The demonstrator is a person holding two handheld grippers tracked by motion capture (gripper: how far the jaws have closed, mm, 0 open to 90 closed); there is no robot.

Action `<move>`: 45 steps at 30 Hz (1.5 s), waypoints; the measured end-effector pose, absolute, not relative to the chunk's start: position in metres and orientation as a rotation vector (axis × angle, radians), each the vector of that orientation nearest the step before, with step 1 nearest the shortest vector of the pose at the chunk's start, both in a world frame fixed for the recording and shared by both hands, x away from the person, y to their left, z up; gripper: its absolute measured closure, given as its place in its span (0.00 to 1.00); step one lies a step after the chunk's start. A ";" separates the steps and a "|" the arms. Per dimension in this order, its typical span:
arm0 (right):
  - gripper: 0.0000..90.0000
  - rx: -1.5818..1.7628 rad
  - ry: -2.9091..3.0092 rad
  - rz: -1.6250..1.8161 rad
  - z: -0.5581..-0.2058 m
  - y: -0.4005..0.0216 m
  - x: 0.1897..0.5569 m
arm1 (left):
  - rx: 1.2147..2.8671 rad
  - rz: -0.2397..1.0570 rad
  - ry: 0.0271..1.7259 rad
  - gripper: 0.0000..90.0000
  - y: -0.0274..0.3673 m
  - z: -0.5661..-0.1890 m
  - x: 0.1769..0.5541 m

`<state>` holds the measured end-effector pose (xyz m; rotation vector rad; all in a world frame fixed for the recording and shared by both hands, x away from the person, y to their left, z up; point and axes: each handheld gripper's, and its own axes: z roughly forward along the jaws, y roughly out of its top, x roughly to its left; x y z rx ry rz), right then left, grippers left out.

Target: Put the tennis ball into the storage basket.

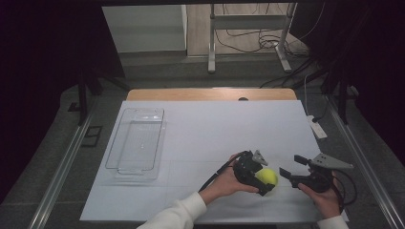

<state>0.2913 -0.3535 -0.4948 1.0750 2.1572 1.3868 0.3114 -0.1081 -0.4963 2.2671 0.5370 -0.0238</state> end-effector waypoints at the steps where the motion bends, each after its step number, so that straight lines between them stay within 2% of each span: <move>1: 0.16 1.075 2.157 1.387 -0.495 -0.354 0.291 | 2.268 -0.025 0.536 0.10 -0.109 -0.496 0.311; 28: 0.16 1.077 2.152 1.385 -0.495 -0.355 0.291 | 2.296 -0.046 0.529 0.11 -0.126 -0.499 0.313; 35: 0.16 1.078 2.154 1.385 -0.495 -0.355 0.291 | 2.295 -0.030 0.540 0.22 -0.125 -0.499 0.313; 37: 0.16 1.079 2.153 1.384 -0.495 -0.355 0.291 | 2.292 -0.021 0.538 0.28 -0.124 -0.499 0.312; 45: 0.16 1.078 2.153 1.384 -0.495 -0.355 0.291 | 2.292 -0.026 0.532 0.31 -0.123 -0.498 0.313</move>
